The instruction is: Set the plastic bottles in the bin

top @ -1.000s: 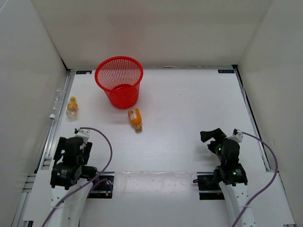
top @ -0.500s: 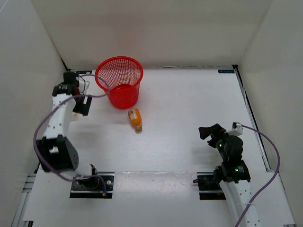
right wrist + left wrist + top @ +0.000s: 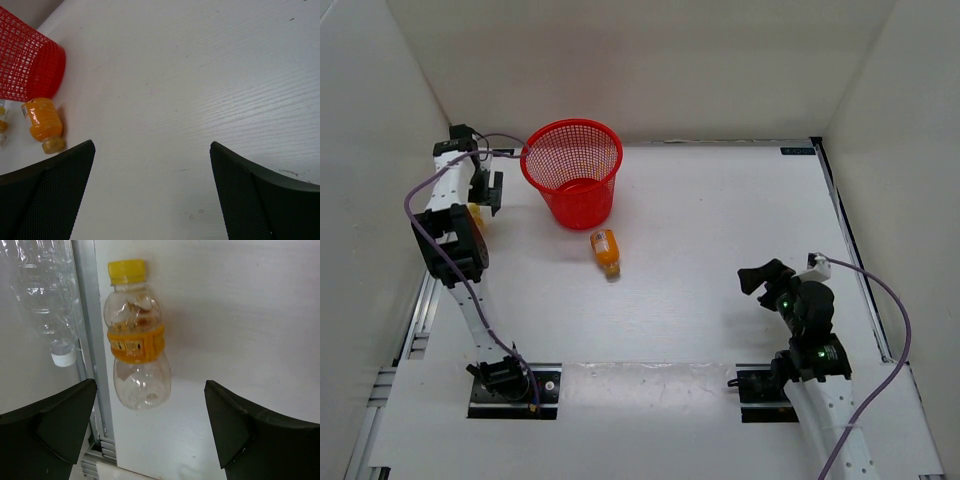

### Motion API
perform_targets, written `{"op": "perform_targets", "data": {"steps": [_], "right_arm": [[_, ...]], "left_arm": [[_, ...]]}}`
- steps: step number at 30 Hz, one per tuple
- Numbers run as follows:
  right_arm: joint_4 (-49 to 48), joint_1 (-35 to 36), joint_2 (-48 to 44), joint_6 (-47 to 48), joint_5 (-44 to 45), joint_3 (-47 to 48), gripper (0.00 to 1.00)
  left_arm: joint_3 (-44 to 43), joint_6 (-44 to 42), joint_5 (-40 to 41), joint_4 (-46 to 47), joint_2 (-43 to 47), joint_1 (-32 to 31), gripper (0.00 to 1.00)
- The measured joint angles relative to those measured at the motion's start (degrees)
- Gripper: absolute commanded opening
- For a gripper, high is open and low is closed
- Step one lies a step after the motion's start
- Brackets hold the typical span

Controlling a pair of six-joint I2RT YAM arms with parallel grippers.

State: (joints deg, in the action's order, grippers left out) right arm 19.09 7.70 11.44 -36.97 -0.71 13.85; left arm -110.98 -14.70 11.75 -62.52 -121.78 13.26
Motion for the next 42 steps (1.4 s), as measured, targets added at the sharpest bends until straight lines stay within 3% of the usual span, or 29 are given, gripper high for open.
{"op": "perform_targets", "data": {"steps": [14,16,18,19,22,27,31,36,39,42], "right_arm": [[0.0,0.0,7.4,0.2,-1.7,4.2,0.99],[0.1,0.0,7.5,0.3,-1.9,4.4,0.99],[0.0,0.0,7.6,0.5,-2.2,4.8,0.99],[0.0,0.0,7.6,0.6,-2.2,4.9,0.99],[0.0,0.0,7.3,0.9,-2.3,5.1,0.99],[0.1,0.0,6.5,1.2,-2.5,5.1,0.99],[-0.1,0.0,6.6,1.2,-3.9,5.1,0.99],[-2.9,0.0,8.8,0.9,-7.2,5.1,0.99],[-4.5,0.0,11.8,0.3,-9.2,5.1,0.99],[-5.0,0.0,14.8,0.0,-10.6,5.1,0.99]], "left_arm": [[-0.1,4.3,-0.7,0.3,-8.3,4.1,1.00],[0.1,4.4,-1.0,0.5,-9.4,4.3,0.86],[0.8,4.4,-1.9,0.8,-9.9,4.4,0.66],[1.2,4.3,-2.3,0.9,-10.0,4.5,0.45],[1.7,3.7,-3.5,0.9,-9.2,4.7,0.11],[2.2,3.2,-5.7,-1.3,-7.0,4.7,0.11],[0.3,3.2,-5.9,-3.5,0.0,3.5,0.11],[-9.8,0.9,-2.2,2.2,14.1,-6.4,0.11],[-12.9,-2.6,-0.8,8.1,22.3,-20.7,0.13],[-15.6,-5.7,-1.7,11.0,23.6,-33.5,0.13]]}}
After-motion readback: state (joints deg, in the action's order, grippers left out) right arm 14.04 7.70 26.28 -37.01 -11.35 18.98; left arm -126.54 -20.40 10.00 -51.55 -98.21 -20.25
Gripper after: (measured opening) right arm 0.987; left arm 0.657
